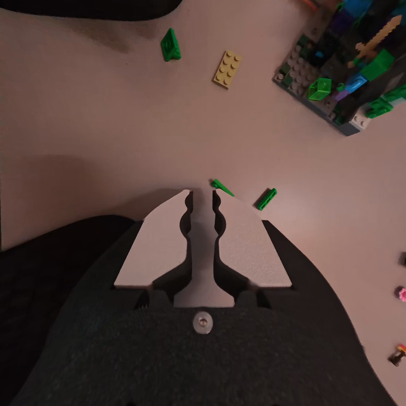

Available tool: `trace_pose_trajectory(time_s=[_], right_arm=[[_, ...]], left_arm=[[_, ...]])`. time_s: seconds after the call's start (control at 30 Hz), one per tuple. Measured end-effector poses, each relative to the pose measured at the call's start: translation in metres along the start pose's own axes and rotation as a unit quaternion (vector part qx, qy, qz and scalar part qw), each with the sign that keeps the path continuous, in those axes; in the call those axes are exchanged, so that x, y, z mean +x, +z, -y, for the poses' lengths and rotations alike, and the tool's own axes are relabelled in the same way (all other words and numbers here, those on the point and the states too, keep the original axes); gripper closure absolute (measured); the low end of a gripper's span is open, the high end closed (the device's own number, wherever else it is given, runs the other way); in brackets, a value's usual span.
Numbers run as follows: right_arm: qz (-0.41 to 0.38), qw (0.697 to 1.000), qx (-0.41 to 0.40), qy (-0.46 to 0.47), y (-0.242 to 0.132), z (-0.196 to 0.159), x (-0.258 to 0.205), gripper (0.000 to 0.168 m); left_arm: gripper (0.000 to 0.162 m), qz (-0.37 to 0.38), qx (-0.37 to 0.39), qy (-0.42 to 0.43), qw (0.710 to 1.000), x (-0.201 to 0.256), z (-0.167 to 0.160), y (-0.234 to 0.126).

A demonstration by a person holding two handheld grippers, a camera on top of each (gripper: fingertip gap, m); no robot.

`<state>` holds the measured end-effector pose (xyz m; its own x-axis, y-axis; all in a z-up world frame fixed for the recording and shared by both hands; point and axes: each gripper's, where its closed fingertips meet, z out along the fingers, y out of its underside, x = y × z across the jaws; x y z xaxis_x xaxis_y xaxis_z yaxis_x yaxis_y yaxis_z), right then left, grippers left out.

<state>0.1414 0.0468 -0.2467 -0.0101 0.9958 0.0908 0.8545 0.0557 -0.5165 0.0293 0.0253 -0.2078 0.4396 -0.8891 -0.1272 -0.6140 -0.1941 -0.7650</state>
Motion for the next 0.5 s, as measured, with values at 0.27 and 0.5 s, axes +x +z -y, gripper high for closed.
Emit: trace_pose_trajectory(time_s=[0.27, 0.5], right_arm=[[0.018, 1.0, 0.015, 0.004, 0.003, -0.004, 0.02, 0.139], [0.085, 0.995, -0.049, -0.012, 0.014, -0.013, 0.006, 0.164]], left_arm=[[0.14, -0.023, -0.014, 0.025, 0.999, 0.017, 0.004, 0.021], [0.141, -0.025, -0.011, 0.016, 0.999, 0.02, -0.002, 0.021]])
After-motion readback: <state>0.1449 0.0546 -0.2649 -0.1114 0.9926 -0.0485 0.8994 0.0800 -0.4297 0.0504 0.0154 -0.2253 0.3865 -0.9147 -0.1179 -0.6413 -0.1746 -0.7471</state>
